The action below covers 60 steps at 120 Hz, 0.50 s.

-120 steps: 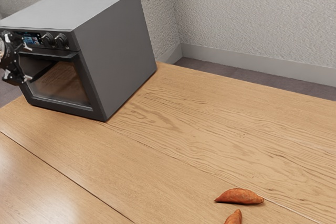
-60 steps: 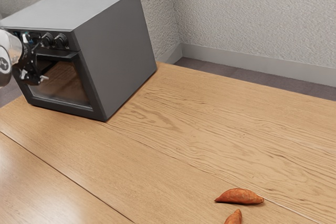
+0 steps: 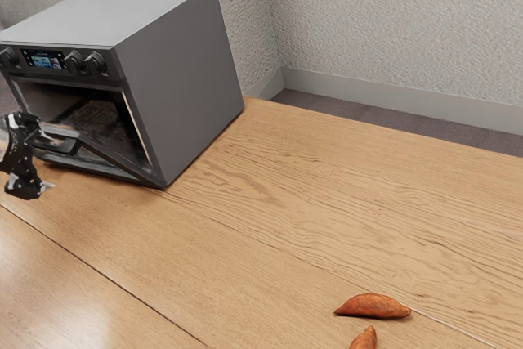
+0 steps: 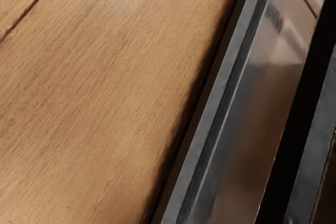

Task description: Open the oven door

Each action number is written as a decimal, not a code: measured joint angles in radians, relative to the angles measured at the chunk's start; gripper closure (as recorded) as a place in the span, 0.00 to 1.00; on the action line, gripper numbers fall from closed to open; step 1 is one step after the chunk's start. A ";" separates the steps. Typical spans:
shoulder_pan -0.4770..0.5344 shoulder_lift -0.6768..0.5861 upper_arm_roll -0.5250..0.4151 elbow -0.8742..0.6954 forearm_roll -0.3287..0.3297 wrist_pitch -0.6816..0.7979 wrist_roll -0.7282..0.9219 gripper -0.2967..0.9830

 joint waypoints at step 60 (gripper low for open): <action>-0.942 0.111 0.259 0.673 0.389 -0.880 -0.001 0.23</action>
